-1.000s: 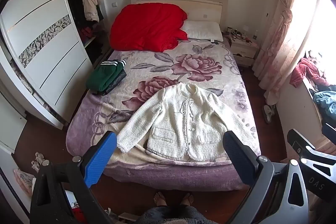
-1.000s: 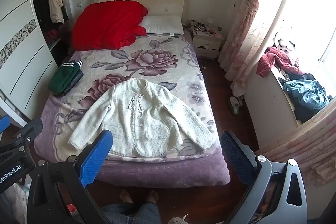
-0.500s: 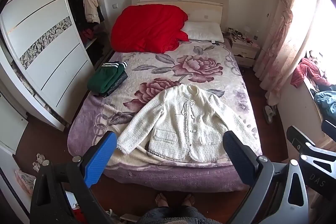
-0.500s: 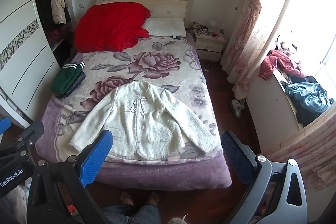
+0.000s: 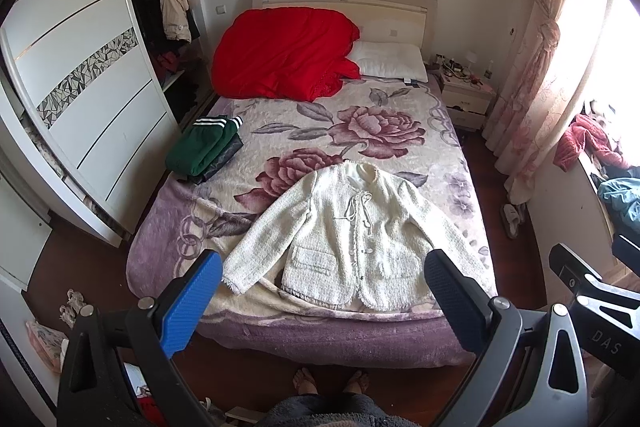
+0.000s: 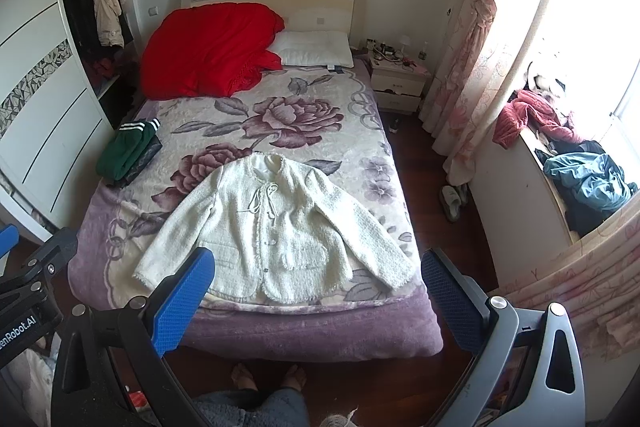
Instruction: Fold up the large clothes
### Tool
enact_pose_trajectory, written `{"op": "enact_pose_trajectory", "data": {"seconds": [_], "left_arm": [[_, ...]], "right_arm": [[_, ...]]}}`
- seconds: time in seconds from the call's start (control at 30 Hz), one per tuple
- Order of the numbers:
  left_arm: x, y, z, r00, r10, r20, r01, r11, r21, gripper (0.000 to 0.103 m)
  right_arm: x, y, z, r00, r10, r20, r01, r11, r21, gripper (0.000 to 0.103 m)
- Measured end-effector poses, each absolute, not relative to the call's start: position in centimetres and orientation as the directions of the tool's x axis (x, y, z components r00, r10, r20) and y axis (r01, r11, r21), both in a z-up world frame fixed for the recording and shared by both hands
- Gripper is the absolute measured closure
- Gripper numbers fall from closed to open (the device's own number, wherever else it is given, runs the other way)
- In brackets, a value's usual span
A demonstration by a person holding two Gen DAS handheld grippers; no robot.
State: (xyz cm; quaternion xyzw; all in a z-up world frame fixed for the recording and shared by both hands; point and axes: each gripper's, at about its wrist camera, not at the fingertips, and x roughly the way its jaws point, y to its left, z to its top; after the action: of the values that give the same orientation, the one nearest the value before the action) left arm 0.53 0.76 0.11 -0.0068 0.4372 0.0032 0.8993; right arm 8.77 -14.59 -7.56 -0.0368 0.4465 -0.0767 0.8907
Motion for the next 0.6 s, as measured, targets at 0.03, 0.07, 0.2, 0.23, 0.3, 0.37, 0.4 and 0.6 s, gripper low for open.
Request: {"op": "enact_pose_trajectory", "data": {"seconds": [0.03, 0.07, 0.2, 0.23, 0.3, 0.37, 0.4, 0.6], "left_arm": [[0.46, 0.72, 0.33, 0.619, 0.0, -0.786, -0.012, 1.0, -0.01, 0.0], [0.45, 0.77, 0.47, 0.62, -0.001, -0.785, -0.011, 1.0, -0.01, 0.0], [0.49, 0.87, 0.57, 0.621, 0.0, -0.784, -0.012, 1.0, -0.01, 0.0], [0.48, 0.86, 0.6, 0.622, 0.001, -0.783, -0.013, 1.0, -0.009, 0.0], [0.51, 0.85, 0.6, 0.621, -0.002, -0.784, -0.011, 1.0, -0.011, 0.0], [0.55, 0.91, 0.62, 0.621, -0.003, -0.784, -0.011, 1.0, -0.013, 0.0], [0.49, 0.92, 0.6, 0.619, -0.004, -0.785, -0.011, 1.0, -0.013, 0.0], [0.37, 0.99, 0.7, 0.62, -0.005, -0.784, -0.01, 1.0, -0.015, 0.0]], "right_arm": [[8.72, -14.69, -7.53, 0.589, -0.169, -0.79, 0.102, 0.986, -0.134, 0.0], [8.76, -14.74, -7.44, 0.589, -0.167, -0.791, 0.102, 0.986, -0.133, 0.0], [8.99, -14.8, -7.26, 0.589, -0.165, -0.791, 0.1, 0.986, -0.131, 0.0], [9.07, -14.8, -7.24, 0.59, -0.166, -0.79, 0.1, 0.986, -0.132, 0.0], [9.06, -14.79, -7.19, 0.589, -0.166, -0.791, 0.102, 0.986, -0.131, 0.0], [9.15, -14.78, -7.06, 0.592, -0.167, -0.788, 0.1, 0.986, -0.133, 0.0], [9.21, -14.77, -6.99, 0.592, -0.168, -0.788, 0.101, 0.986, -0.134, 0.0], [9.55, -14.62, -6.76, 0.593, -0.166, -0.788, 0.1, 0.986, -0.132, 0.0]]}}
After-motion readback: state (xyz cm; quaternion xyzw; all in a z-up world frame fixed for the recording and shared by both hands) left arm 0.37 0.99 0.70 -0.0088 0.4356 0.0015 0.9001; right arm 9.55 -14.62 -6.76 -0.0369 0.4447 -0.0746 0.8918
